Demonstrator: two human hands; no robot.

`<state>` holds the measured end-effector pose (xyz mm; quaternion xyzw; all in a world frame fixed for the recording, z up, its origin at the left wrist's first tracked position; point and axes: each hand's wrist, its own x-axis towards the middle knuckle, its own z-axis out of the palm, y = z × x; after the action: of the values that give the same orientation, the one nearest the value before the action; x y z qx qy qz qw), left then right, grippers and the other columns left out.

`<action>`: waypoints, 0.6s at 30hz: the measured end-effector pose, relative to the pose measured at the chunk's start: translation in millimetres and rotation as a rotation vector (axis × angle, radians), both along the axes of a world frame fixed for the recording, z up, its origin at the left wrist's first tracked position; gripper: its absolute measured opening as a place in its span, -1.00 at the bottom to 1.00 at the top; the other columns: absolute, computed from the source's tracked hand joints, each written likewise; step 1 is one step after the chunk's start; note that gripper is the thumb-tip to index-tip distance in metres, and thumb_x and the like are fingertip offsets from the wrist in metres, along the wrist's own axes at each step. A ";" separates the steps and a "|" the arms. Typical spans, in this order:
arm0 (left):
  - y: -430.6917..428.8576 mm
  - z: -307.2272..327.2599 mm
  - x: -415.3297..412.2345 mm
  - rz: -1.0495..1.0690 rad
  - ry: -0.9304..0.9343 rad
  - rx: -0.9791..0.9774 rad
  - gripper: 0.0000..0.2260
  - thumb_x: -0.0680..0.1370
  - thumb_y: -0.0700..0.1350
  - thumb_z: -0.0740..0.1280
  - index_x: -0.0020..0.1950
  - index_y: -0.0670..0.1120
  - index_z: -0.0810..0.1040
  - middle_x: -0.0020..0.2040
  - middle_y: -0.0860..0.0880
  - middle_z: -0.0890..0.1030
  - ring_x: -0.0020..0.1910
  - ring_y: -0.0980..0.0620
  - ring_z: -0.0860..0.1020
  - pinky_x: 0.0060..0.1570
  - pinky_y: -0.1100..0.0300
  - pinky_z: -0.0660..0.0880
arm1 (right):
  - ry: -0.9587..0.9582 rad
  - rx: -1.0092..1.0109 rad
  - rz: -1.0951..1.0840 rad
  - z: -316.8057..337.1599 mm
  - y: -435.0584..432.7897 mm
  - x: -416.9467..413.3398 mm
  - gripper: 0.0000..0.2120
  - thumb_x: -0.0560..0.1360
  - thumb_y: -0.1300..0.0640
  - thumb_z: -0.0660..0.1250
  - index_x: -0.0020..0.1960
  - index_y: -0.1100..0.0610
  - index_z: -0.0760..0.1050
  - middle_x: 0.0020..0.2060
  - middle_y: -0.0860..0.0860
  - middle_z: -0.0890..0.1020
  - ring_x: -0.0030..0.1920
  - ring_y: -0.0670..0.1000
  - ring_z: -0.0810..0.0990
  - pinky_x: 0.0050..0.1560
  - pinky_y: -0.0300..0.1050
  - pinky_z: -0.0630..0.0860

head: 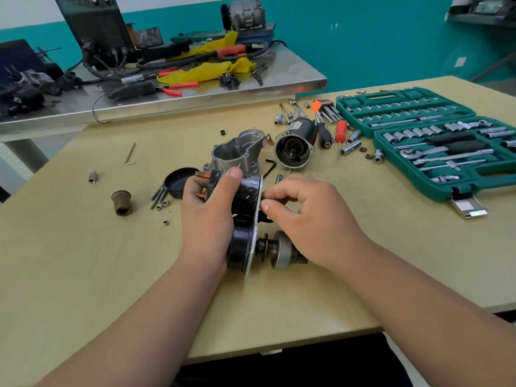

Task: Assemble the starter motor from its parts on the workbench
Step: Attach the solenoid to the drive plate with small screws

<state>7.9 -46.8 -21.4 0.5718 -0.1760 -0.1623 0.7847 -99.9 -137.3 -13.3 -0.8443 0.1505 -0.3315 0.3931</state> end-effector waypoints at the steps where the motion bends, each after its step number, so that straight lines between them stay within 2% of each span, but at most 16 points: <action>1: -0.1 -0.6 0.3 -0.002 -0.003 -0.004 -0.65 0.22 0.12 0.50 -0.13 -0.01 0.53 -0.16 -0.05 0.62 -0.16 -0.02 0.60 0.03 -0.10 0.54 | 0.000 0.003 -0.001 0.0 0.2 0.3 -0.85 0.47 0.14 0.41 -0.18 -0.11 0.56 -0.27 -0.20 0.57 -0.14 -0.22 0.53 -0.13 -0.46 0.38; 7: -0.4 -3.0 1.1 0.012 -0.047 -0.013 -0.69 0.22 0.13 0.49 -0.18 0.03 0.51 -0.24 0.05 0.61 -0.24 0.08 0.59 -0.17 0.12 0.53 | 0.063 -0.058 -0.032 -1.4 1.2 1.1 -0.87 0.51 0.09 0.34 -0.20 -0.01 0.60 -0.30 -0.17 0.53 -0.18 -0.15 0.50 -0.17 -0.31 0.40; 10: 0.4 -2.8 1.4 0.006 -0.055 -0.019 -0.68 0.22 0.11 0.50 -0.15 0.01 0.52 -0.21 0.01 0.62 -0.20 0.04 0.59 -0.10 0.05 0.55 | 0.084 -0.075 -0.006 -0.4 0.8 1.8 -0.78 0.55 0.10 0.29 -0.28 0.03 0.49 -0.32 -0.11 0.50 -0.21 -0.11 0.48 -0.22 -0.25 0.38; 13: 0.6 -2.5 2.0 -0.005 -0.069 -0.005 -0.65 0.21 0.11 0.51 -0.12 0.00 0.52 -0.18 -0.02 0.62 -0.18 0.01 0.60 -0.05 -0.02 0.55 | 0.119 -0.045 0.013 -1.7 -0.9 2.4 -0.73 0.56 0.07 0.23 -0.27 0.13 0.51 -0.35 -0.02 0.51 -0.26 -0.05 0.47 -0.24 -0.11 0.39; 15: 0.4 -2.6 1.3 0.006 -0.072 0.011 -0.63 0.20 0.12 0.50 -0.12 0.00 0.52 -0.19 0.00 0.63 -0.19 0.02 0.61 -0.07 -0.01 0.57 | 0.126 0.025 -0.009 -2.4 0.1 2.3 -0.76 0.55 0.00 0.23 -0.24 0.04 0.52 -0.34 -0.07 0.53 -0.26 -0.09 0.50 -0.28 -0.15 0.42; 18: -0.2 -2.0 0.7 0.012 -0.070 0.013 -0.64 0.19 0.12 0.50 -0.13 0.01 0.52 -0.23 0.04 0.63 -0.23 0.06 0.61 -0.14 0.07 0.55 | 0.072 0.084 -0.035 -1.9 1.0 1.4 -0.91 0.51 -0.02 0.29 -0.14 -0.09 0.54 -0.24 -0.16 0.58 -0.18 -0.18 0.53 -0.20 -0.32 0.45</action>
<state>8.6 -47.0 -23.5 0.5833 -0.1990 -0.1387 0.7752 -98.5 -136.3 -15.3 -0.8358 0.1930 -0.3014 0.4164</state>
